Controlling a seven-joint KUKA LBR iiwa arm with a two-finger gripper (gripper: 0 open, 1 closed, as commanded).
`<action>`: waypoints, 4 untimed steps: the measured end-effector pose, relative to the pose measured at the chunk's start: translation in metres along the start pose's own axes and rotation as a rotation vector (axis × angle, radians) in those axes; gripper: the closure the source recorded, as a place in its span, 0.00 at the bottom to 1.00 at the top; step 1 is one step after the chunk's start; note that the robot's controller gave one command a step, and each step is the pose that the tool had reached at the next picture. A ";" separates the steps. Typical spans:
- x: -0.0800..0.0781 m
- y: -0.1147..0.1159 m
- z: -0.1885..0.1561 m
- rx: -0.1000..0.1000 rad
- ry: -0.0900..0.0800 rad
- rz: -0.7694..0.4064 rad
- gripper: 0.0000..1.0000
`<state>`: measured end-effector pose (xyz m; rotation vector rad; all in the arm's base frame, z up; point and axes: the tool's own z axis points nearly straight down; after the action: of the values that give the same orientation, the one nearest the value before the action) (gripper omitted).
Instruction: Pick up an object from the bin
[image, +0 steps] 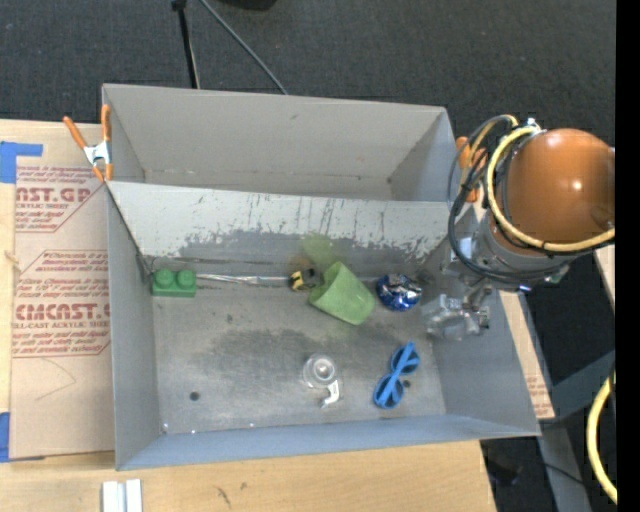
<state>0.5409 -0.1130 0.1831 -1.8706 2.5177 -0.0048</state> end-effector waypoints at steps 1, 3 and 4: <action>-0.001 0.001 0.002 -0.005 -0.002 0.000 0.00; -0.036 0.001 0.092 -0.007 -0.002 -0.119 1.00; -0.036 0.001 0.092 -0.007 -0.002 -0.120 0.00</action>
Offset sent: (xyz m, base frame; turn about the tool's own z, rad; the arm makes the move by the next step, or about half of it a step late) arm 0.0000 0.0000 0.0000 0.0000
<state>0.5509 -0.0784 0.0911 -2.0195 2.4034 0.0051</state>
